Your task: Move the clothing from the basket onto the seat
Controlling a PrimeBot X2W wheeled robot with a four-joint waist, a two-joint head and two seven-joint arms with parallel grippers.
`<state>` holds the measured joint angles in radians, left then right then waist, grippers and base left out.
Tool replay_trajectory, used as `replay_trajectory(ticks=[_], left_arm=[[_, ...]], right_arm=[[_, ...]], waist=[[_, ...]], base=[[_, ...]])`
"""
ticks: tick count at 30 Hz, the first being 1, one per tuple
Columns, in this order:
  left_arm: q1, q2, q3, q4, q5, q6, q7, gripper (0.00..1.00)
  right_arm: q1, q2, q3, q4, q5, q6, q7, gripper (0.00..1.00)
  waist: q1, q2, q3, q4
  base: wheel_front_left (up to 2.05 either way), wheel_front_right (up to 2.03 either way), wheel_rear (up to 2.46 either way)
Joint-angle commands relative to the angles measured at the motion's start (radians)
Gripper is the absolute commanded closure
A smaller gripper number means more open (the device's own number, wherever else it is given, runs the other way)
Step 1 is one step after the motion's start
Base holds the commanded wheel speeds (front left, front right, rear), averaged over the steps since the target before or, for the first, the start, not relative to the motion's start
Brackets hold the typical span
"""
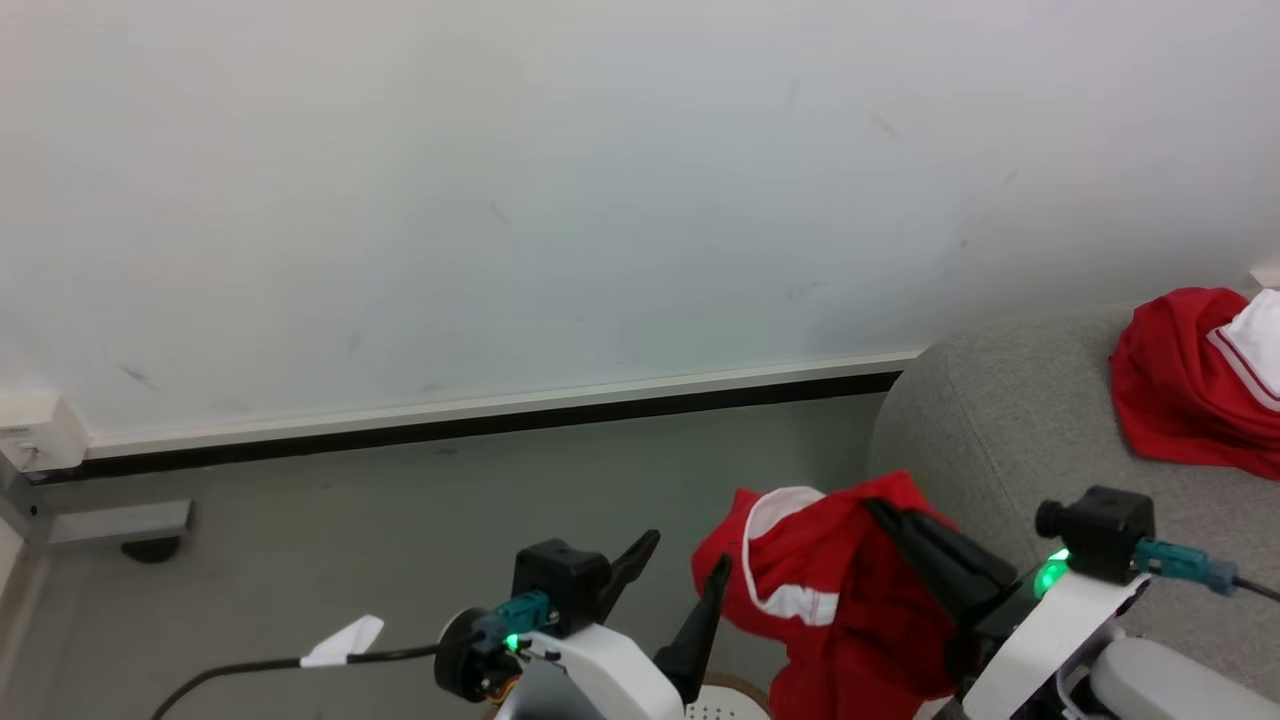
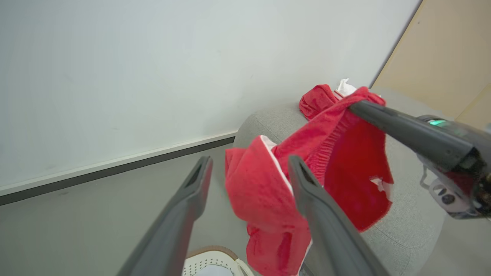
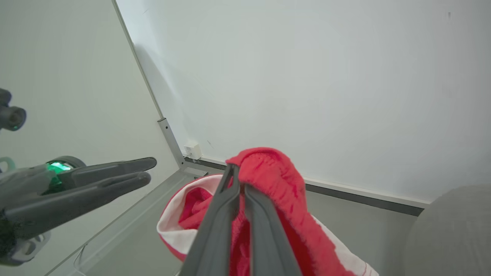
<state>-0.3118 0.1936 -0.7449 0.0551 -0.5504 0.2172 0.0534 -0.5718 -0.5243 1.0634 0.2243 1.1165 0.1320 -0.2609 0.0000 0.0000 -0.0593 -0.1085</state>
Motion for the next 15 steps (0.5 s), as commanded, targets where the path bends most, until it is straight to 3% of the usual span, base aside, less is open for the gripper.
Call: replay_trajectory(ticks=[1, 15], left_arm=[[-0.001, 0.004, -0.002, 0.007, 0.018, -0.006, -0.007, 0.00], [-0.004, -0.009, -0.029, 0.055, 0.018, -0.043, -0.068, 0.00]], right_arm=[[0.008, -0.015, -0.025, -0.003, -0.011, -0.003, -0.003, 1.00], [0.051, -0.066, -0.155, -0.031, -0.060, -0.003, -0.003, 1.00]], waist=[[0.0000, 0.0000, 0.002, -0.005], [0.0000, 0.0000, 0.006, -0.081]], base=[[0.00, 0.00, 0.00], [0.00, 0.00, 0.00]])
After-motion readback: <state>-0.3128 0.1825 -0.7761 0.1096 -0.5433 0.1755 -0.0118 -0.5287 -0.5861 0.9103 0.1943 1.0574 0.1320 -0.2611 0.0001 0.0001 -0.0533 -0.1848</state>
